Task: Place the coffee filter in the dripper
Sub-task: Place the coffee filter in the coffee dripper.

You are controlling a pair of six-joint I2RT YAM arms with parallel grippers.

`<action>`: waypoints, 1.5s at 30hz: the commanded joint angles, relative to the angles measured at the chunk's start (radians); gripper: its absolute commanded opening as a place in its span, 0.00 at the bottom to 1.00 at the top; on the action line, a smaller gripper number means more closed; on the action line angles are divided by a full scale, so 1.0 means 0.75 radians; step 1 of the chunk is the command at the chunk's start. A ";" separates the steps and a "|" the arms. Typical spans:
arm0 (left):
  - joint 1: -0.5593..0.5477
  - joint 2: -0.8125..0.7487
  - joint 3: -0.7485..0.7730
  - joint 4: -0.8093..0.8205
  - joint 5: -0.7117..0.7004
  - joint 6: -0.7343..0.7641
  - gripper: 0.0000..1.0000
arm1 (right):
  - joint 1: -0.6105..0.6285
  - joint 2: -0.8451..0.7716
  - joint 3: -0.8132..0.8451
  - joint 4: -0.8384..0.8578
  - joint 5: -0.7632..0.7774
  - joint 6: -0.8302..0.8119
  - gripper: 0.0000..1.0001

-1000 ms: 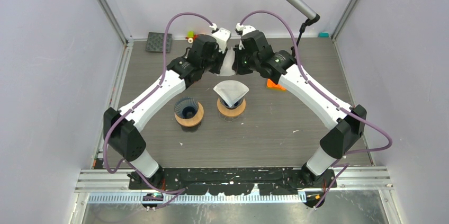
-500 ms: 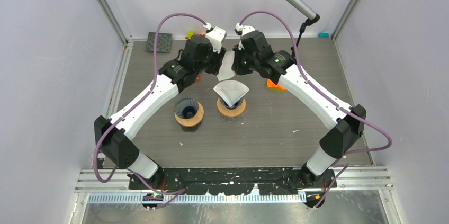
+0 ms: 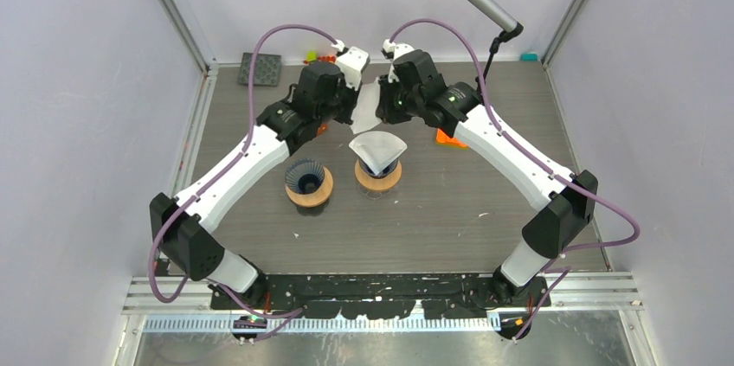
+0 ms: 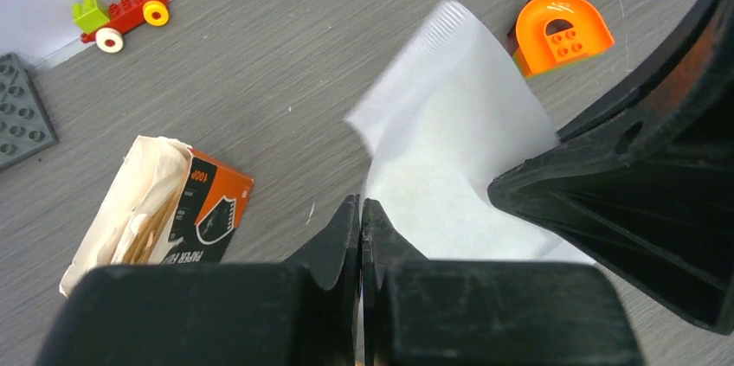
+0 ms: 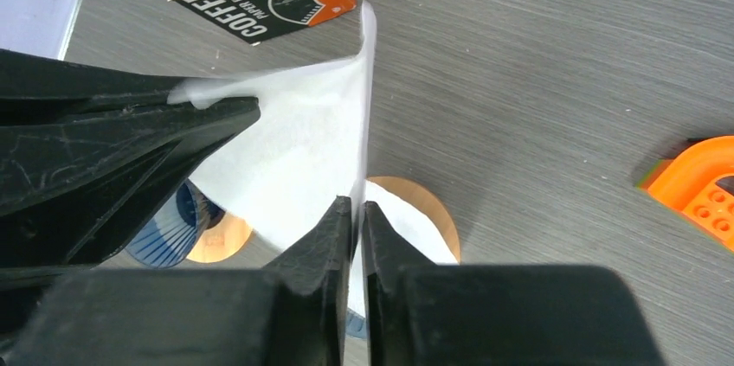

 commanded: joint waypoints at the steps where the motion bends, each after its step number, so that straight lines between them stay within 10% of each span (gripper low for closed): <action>1: 0.017 -0.117 -0.026 0.018 0.054 0.045 0.00 | 0.003 -0.027 0.036 0.051 -0.097 -0.016 0.18; 10: 0.109 -0.291 0.001 -0.367 0.323 0.248 0.00 | -0.005 -0.097 0.051 0.051 -0.474 -0.126 0.67; 25: 0.207 -0.473 -0.029 -0.925 0.382 0.566 0.00 | -0.016 -0.117 -0.025 0.234 -1.136 -0.058 0.69; 45: 0.393 -0.384 -0.145 -1.024 0.568 0.827 0.00 | -0.004 0.076 -0.061 0.296 -0.882 0.057 0.67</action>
